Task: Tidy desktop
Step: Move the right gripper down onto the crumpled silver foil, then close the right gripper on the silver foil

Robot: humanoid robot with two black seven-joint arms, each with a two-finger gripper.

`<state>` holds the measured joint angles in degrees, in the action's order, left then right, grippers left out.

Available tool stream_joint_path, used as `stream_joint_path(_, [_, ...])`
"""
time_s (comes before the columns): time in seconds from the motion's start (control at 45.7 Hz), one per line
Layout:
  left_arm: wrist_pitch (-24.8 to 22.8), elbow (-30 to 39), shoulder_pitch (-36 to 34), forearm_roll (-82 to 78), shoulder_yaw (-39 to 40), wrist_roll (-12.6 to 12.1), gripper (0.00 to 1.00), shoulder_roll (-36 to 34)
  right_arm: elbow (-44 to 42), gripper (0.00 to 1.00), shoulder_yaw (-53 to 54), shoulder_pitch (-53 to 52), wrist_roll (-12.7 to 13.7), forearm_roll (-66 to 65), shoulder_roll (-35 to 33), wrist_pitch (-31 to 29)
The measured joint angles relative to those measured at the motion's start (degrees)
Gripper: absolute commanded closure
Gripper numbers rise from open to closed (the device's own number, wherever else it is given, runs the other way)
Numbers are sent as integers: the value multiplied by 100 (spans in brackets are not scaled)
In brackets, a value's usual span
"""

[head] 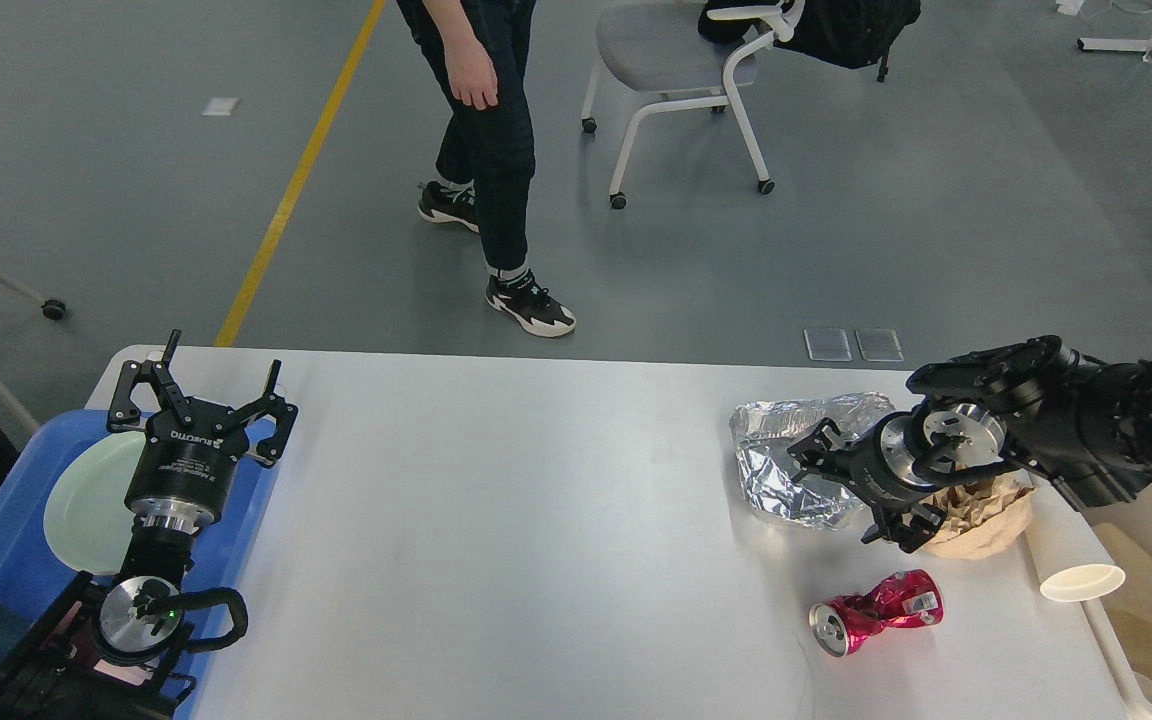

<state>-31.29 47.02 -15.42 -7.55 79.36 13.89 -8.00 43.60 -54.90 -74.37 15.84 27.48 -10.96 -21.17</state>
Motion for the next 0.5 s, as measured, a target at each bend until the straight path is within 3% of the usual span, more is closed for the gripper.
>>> stream_joint_path(0.35, [0, 0, -2, -2, 0, 0, 4, 0, -1027, 4, 293, 819, 8, 3, 190, 26])
stream_joint_path(0.438, [0, 0, -2, -2, 0, 0, 4, 0, -1269, 15, 424, 1008, 8, 5, 222, 26])
stream_joint_path(0.504, [0, 0, -2, -2, 0, 0, 4, 0, -1418, 36, 607, 1130, 9, 6, 228, 26])
